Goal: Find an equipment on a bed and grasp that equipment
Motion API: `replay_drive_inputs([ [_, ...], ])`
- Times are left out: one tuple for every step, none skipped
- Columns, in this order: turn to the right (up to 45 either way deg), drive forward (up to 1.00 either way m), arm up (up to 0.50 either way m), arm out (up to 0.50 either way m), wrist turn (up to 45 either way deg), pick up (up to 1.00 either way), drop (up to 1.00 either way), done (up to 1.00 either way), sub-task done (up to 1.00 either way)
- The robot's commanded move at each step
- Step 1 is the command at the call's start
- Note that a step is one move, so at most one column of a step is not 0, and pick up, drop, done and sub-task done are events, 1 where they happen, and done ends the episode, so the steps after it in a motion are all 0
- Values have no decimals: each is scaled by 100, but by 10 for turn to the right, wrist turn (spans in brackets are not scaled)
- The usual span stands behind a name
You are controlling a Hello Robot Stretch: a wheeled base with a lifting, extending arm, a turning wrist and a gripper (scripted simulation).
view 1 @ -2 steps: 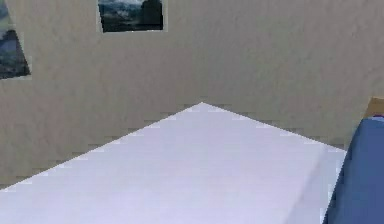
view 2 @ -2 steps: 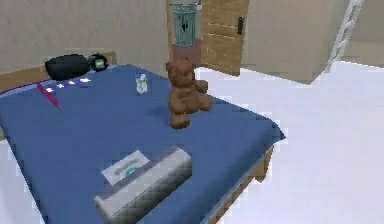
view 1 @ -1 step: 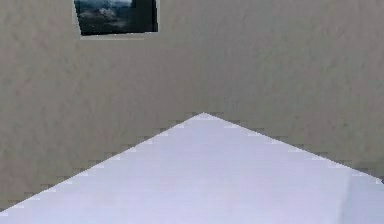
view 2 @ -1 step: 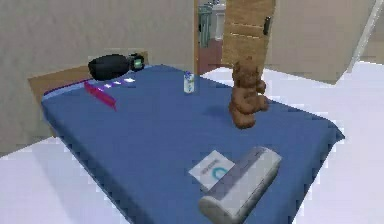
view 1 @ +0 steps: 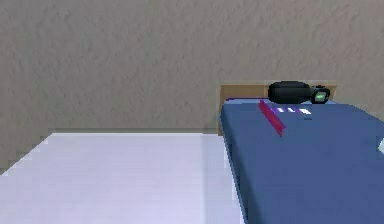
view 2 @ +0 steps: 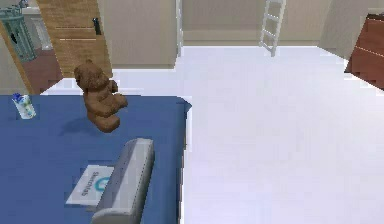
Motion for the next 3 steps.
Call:
replay_drive_inputs([
  [0, 40, 0, 0, 0, 0, 0, 0, 0],
  [0, 0, 50, 0, 0, 0, 0, 0, 0],
  [0, 0, 20, 0, 0, 0, 0, 0, 0],
])
